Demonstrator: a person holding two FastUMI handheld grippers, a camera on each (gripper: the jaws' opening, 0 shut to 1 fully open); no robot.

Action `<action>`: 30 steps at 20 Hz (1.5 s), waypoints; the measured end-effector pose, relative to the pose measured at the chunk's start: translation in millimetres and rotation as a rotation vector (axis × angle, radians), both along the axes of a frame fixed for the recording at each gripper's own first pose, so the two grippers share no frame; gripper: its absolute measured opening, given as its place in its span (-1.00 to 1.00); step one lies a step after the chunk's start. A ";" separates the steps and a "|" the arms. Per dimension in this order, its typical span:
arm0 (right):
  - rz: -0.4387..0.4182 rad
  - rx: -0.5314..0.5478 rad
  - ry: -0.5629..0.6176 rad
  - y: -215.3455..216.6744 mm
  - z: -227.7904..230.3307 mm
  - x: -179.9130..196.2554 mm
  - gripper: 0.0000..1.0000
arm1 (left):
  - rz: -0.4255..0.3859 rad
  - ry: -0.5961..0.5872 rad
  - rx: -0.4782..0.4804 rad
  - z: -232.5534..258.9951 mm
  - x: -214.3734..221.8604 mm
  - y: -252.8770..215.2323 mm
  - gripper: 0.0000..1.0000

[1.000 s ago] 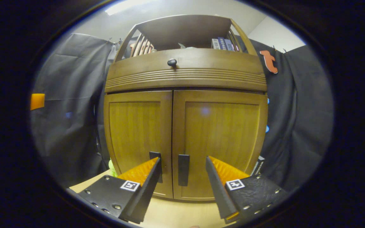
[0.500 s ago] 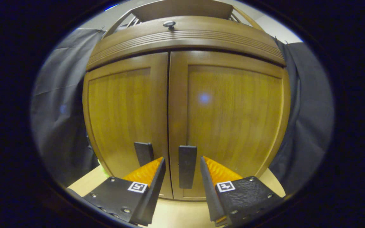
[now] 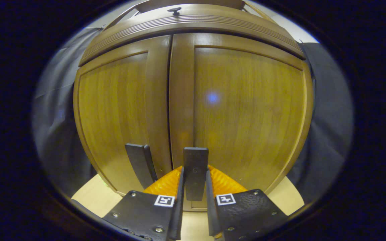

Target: Open the right door of the double-door shoe cabinet with the right hand, and open the left door with the left hand.

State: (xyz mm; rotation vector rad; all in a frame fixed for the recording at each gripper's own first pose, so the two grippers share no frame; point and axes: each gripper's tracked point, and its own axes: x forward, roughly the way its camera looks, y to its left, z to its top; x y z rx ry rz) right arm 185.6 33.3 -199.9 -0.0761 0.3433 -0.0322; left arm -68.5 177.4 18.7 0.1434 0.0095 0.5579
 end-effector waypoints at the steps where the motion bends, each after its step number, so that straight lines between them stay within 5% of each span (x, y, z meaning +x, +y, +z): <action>1: -0.008 0.015 -0.004 -1.2 2.7 1.0 -0.43 | -0.007 -0.001 -0.003 -0.4 1.2 -0.7 0.94; 10: 0.033 0.050 -0.025 1.0 4.9 -0.1 -0.50 | -0.058 -0.014 -0.024 -0.9 -0.4 -9.8 0.94; 30: -0.026 0.069 -0.035 -1.1 9.5 -2.3 -0.51 | -0.364 -0.002 -0.098 -14.8 33.0 -107.6 0.96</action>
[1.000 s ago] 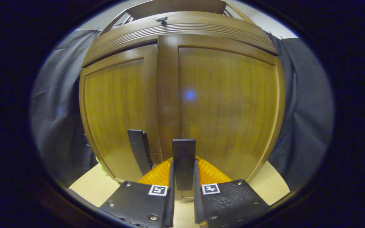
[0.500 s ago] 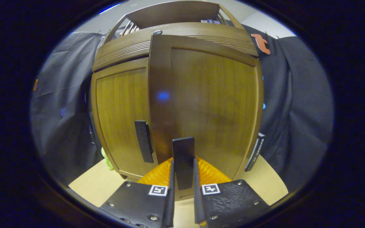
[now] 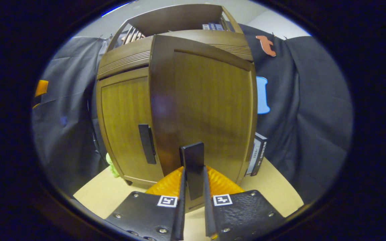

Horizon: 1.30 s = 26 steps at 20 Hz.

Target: Open the right door of the double-door shoe cabinet with the right hand, and open the left door with the left hand.

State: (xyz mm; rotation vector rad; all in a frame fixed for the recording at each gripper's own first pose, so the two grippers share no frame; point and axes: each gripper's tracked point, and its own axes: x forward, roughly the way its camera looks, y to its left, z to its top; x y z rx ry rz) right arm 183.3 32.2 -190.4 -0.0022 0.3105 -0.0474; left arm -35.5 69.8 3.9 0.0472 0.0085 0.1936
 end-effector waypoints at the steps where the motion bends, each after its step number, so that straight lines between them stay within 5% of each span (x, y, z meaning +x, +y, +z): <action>1: -0.006 0.001 0.000 0.6 1.4 -0.4 -0.51 | -0.014 0.002 0.000 -0.6 1.8 -4.5 0.94; 15: -0.119 -0.014 0.007 -58.5 13.4 -45.6 -0.51 | -0.218 0.040 -0.035 -21.0 29.7 -76.4 0.94; 26: -0.189 -0.043 0.021 -104.6 16.5 -65.8 -0.58 | -0.295 0.067 -0.058 -35.2 37.9 -106.4 0.96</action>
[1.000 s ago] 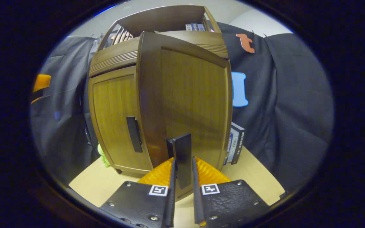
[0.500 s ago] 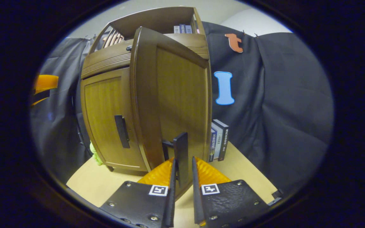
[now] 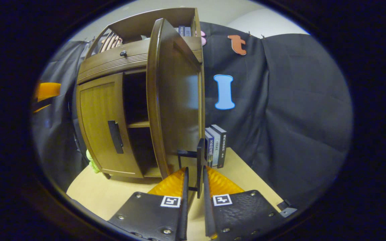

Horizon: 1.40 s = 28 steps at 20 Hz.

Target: Open the right door of the double-door shoe cabinet with the right hand, and open the left door with the left hand.

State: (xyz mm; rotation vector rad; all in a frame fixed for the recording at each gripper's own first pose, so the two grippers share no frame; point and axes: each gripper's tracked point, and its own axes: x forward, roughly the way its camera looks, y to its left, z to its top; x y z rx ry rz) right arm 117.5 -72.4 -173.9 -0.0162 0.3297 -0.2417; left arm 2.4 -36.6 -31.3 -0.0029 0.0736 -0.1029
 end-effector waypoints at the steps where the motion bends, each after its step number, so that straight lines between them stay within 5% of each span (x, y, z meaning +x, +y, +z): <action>1: -0.010 -0.008 0.000 -3.5 1.8 -1.7 -0.58 | 0.000 0.006 0.000 -2.7 2.0 -0.3 0.96; 16: -0.226 -0.048 -0.012 -88.3 20.7 -34.7 -0.59 | -0.007 0.119 -0.029 -53.0 49.3 -9.2 0.97; 28: -0.392 -0.094 -0.162 -135.5 102.1 -83.6 -0.58 | -0.015 0.259 -0.029 -124.4 129.1 -22.0 0.92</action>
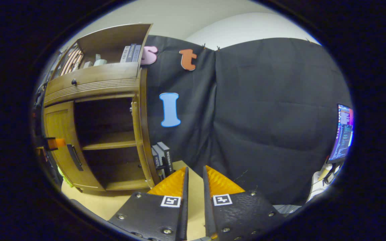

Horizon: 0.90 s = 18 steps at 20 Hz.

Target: Open the right door of the double-door shoe cabinet with the right hand, and open the left door with the left hand.

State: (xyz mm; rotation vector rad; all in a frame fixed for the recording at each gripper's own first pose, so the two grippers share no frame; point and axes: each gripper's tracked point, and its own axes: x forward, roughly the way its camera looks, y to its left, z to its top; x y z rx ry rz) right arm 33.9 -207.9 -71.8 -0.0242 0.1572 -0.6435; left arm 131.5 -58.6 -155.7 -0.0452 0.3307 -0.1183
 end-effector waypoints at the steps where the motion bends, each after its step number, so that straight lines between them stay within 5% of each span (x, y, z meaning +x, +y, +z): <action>1: -0.014 -0.014 -0.017 -1.9 11.4 -4.3 -0.59 | 0.002 0.018 -0.006 -9.5 5.9 -0.3 0.92; 7: -0.080 -0.076 -0.102 -19.7 72.6 -41.2 -0.57 | 0.028 0.111 0.033 -53.3 38.2 11.0 0.76; 8: -0.099 -0.086 -0.114 -24.0 80.0 -48.4 -0.57 | 0.036 0.123 0.039 -58.8 41.5 11.1 0.60; 13: -0.182 -0.093 -0.155 -41.1 95.8 -79.5 -0.54 | 0.046 0.089 0.049 -63.6 59.4 9.4 0.45; 15: -0.208 -0.076 -0.158 -48.5 91.0 -87.4 -0.55 | 0.065 0.083 0.042 -67.0 63.8 3.5 0.05; 18: -0.228 -0.055 -0.155 -53.6 83.1 -94.1 -0.55 | 0.076 0.065 0.065 -68.6 65.0 9.7 -0.19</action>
